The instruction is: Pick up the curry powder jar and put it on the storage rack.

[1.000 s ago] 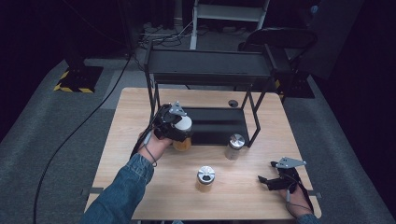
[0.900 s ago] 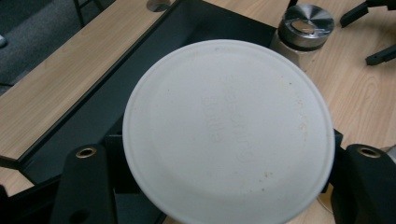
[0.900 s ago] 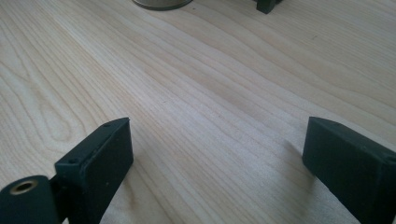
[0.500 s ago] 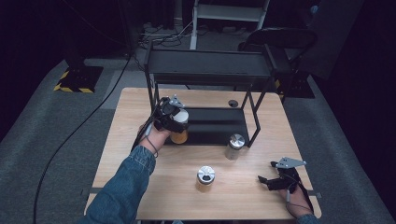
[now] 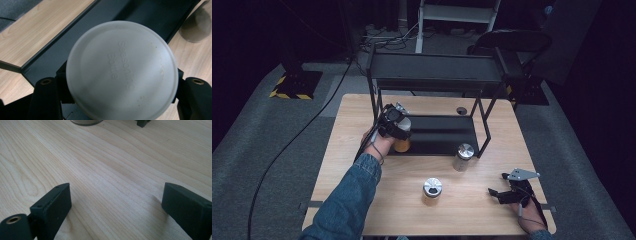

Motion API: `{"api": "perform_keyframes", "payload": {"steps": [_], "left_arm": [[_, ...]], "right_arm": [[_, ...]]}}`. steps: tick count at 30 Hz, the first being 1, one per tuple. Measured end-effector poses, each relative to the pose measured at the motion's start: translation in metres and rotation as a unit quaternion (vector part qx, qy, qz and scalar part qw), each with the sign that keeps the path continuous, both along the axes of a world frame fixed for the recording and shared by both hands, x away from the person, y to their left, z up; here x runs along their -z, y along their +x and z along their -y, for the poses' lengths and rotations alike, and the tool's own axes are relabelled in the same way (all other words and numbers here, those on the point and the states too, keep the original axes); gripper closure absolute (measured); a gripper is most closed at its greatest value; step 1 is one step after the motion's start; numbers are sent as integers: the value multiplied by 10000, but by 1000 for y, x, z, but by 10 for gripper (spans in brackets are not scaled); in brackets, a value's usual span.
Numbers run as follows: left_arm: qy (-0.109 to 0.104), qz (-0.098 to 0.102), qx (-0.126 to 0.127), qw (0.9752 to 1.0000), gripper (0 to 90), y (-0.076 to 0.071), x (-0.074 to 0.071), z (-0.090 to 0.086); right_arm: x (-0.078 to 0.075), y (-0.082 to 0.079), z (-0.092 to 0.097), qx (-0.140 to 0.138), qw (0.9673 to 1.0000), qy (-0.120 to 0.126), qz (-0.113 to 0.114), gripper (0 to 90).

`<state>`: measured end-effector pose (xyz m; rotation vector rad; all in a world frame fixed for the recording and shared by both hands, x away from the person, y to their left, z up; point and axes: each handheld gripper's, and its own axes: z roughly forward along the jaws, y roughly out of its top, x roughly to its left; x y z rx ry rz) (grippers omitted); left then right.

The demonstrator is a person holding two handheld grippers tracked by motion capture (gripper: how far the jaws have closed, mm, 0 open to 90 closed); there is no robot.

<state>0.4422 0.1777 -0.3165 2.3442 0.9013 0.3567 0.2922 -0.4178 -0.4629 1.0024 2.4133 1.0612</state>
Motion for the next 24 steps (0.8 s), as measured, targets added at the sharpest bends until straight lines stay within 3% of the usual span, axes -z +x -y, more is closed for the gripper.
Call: {"api": "perform_keyframes", "payload": {"steps": [5, 17, 24], "left_arm": [[153, 21, -142, 9998, 333, 1, 2, 8], [291, -125, -260, 9992, 333, 5, 3, 14], [178, -195, -347, 9991, 331, 8, 5, 9]], "right_arm": [[0, 0, 0, -2, 10000, 4, 3, 90], [0, 0, 0, -3, 10000, 2, 6, 91], [0, 0, 0, -4, 10000, 4, 8, 92]]}}
